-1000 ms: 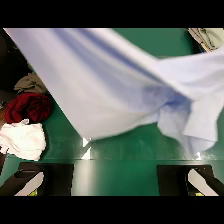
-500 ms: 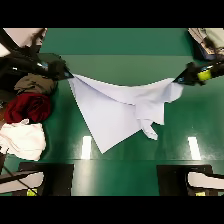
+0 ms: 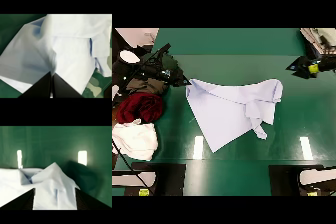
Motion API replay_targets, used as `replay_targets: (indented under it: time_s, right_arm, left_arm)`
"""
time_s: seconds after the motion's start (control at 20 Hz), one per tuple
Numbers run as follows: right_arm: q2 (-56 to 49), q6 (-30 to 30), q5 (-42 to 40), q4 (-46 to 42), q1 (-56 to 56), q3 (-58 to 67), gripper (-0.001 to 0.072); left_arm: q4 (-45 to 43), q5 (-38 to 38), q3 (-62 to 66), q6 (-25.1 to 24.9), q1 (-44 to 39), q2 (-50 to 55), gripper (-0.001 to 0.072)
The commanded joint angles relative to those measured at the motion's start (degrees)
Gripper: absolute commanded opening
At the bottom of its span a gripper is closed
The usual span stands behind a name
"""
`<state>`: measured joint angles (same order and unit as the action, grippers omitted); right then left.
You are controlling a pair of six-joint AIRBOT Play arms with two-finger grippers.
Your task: Fold the shirts.
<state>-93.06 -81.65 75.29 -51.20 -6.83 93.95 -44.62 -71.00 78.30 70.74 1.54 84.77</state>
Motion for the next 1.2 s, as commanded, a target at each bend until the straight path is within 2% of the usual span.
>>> replay_targets:
  time_s: [0.0, 0.05, 0.15, 0.45, 0.75, 0.9, 0.95, 1.0, 1.05, 1.15]
  right_arm:
    - [0.1, 4.8, 9.1, -2.4, -4.1, 2.2, 0.0559]
    - [0.5, 6.2, 12.7, -4.9, -4.3, 0.7, 0.0518]
    - [2.6, 8.4, 12.8, -6.5, -3.7, -5.7, 0.0509]
    - [10.4, 12.0, -7.4, -7.3, 1.1, -28.0, 0.0510]
    - [10.4, 13.0, -19.2, -7.3, 9.6, -34.0, 0.0511]
    - [10.4, 13.0, -21.6, -7.3, 11.5, -33.9, 0.0497]
    - [10.5, 13.0, -21.2, -7.3, 11.5, -33.9, 0.0321]
    - [10.5, 13.0, -20.8, -7.3, 11.5, -33.9, 0.0077]
    - [10.8, 12.9, -20.1, -7.3, 11.1, -33.9, 0.0021]
    - [13.2, 12.7, -19.5, -6.7, 9.9, -33.8, 0.0020]
  left_arm:
    - [0.0, -0.2, 0.1, -0.8, 0.0, 0.2, 0.0023]
    - [0.0, 0.1, 0.1, -0.7, 0.0, 0.2, 0.0023]
    - [0.0, 0.1, 0.1, -0.7, 0.0, 0.2, 0.0023]
    - [0.0, 0.3, 0.1, -0.7, -0.4, 0.2, 0.0023]
    - [0.0, 0.5, 0.1, -0.7, -0.4, 0.2, 0.0023]
    - [0.0, 0.5, 0.1, -0.7, -0.4, 0.2, 0.0023]
    - [0.0, 0.5, 0.1, -0.7, -0.4, 0.2, 0.0023]
    - [0.0, 0.4, 0.1, -0.7, -0.4, 0.2, 0.0023]
    - [0.0, 0.2, 0.1, -0.7, -0.4, 0.2, 0.0023]
    - [0.0, -0.1, 0.2, -0.5, -0.3, -0.6, 0.0022]
